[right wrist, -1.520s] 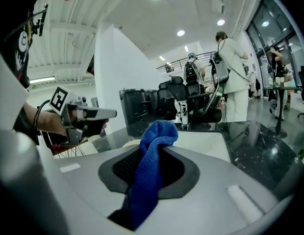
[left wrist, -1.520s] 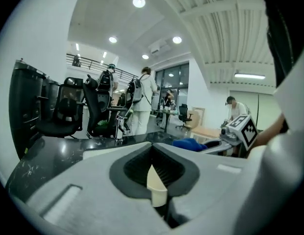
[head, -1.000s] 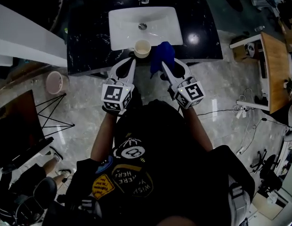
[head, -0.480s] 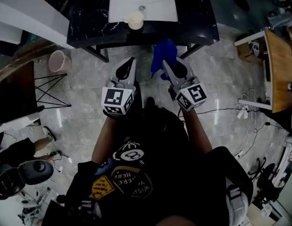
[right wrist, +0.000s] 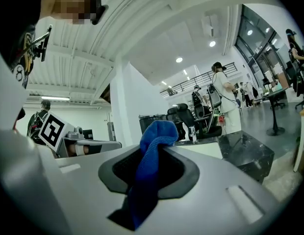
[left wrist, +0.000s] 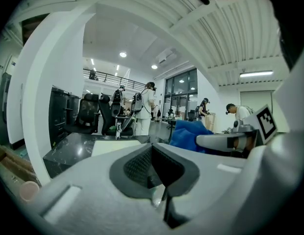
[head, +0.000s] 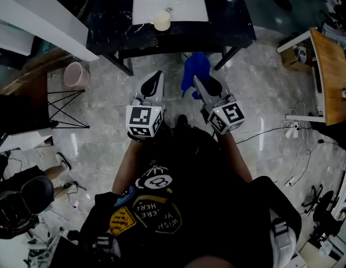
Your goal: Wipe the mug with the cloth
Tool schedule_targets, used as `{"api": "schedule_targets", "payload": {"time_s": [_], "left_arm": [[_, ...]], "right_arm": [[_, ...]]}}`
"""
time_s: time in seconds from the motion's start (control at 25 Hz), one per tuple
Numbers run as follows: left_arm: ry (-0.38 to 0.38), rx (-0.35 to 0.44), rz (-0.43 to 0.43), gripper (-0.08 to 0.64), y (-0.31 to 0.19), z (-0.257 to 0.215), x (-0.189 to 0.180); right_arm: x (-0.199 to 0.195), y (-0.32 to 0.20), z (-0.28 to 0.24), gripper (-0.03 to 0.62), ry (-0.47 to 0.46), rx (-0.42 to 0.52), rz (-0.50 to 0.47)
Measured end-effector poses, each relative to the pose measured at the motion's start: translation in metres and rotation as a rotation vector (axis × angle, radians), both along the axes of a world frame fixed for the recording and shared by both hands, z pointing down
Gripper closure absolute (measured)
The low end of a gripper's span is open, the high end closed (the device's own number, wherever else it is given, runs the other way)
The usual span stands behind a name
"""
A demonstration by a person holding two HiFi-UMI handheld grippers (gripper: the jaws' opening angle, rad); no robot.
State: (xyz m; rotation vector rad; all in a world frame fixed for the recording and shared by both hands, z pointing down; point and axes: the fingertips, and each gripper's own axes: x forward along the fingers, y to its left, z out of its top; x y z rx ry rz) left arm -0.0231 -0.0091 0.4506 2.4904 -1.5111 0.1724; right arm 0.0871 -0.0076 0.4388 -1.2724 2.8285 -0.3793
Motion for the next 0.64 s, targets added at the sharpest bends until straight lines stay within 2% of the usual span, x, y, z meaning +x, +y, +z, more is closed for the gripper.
{"api": "schedule_targets", "payload": {"time_s": [0.2, 0.4, 0.48, 0.64], "left_arm": [[-0.02, 0.038, 0.035, 0.555, 0.005, -0.016, -0.002], [0.005, 0.021, 0.05, 0.555, 0.013, -0.013, -0.008], [0.021, -0.002, 0.059, 0.555, 0.018, -0.01, -0.008], [0.11, -0.085, 0.062, 0.555, 0.026, 0.003, -0.009]], "right_arm": [[-0.017, 0.01, -0.006, 0.509, 0.012, 0.003, -0.003], [-0.03, 0.014, -0.011, 0.509, 0.007, 0.009, -0.019], [-0.033, 0.017, -0.01, 0.509, 0.0, 0.006, -0.024], [-0.041, 0.026, -0.005, 0.509, -0.007, -0.016, -0.033]]}}
